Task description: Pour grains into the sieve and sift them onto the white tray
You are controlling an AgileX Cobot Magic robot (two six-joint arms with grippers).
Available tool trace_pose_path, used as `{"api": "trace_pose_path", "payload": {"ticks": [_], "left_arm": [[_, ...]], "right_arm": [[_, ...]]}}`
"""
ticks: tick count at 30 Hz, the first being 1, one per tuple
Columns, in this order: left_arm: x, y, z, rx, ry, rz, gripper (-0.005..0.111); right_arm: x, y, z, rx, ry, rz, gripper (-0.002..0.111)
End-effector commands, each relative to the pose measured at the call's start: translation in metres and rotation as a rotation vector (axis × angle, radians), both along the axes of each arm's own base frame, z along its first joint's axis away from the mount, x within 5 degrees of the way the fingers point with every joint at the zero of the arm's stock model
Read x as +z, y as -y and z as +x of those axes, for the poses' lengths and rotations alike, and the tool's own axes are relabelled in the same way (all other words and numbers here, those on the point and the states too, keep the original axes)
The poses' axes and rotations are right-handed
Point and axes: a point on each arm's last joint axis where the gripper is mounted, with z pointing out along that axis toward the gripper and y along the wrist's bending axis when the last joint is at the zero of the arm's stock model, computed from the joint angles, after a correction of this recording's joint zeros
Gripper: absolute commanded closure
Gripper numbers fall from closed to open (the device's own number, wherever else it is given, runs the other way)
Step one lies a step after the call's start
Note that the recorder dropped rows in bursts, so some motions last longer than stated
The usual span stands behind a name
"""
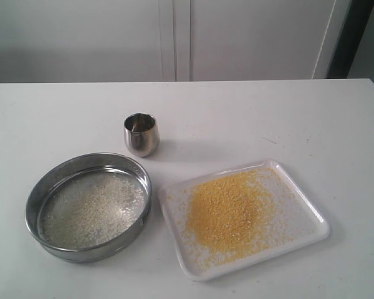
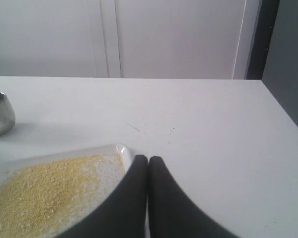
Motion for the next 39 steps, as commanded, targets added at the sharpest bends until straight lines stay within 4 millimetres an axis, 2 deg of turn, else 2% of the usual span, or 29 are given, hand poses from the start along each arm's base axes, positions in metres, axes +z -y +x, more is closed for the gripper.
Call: {"api": "trace_pose_path", "payload": {"ticks": [1, 39], "left_arm": [[-0.0019, 0.0004, -0.0006, 0.000, -0.002, -0.008, 0.107], [-0.0021, 0.0004, -0.0007, 0.000, -0.005, -0.008, 0.107]], "right_arm": [[-0.0094, 0.0002, 0.0003, -0.004, -0.025, -0.012, 0.108], [-0.0089, 0.0026, 0.0007, -0.054, -0.020, -0.011, 0.108]]}}
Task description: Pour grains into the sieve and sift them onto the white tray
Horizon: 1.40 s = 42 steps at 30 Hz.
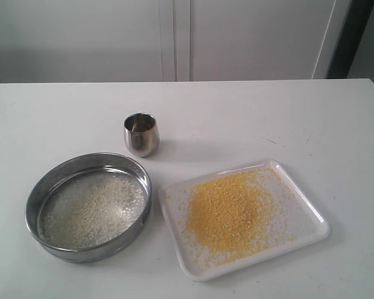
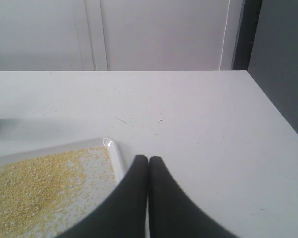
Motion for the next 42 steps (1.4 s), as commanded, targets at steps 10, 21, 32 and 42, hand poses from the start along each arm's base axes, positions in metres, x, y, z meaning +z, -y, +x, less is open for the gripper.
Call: {"api": "trace_pose_path", "payload": {"ticks": [10, 21, 32, 42], "left_arm": [[-0.002, 0.000, -0.001, 0.000, -0.005, -0.008, 0.107], [-0.002, 0.000, -0.001, 0.000, -0.005, -0.008, 0.107], [-0.002, 0.000, -0.001, 0.000, -0.005, -0.008, 0.107], [-0.002, 0.000, -0.001, 0.000, -0.005, -0.008, 0.107]], "right_arm": [[-0.002, 0.000, 0.000, -0.005, -0.002, -0.007, 0.108], [-0.015, 0.001, 0.002, -0.007, -0.039, -0.022, 0.108], [-0.040, 0.001, 0.006, -0.009, -0.085, -0.030, 0.108], [-0.039, 0.001, 0.006, -0.011, -0.073, -0.037, 0.108]]}}
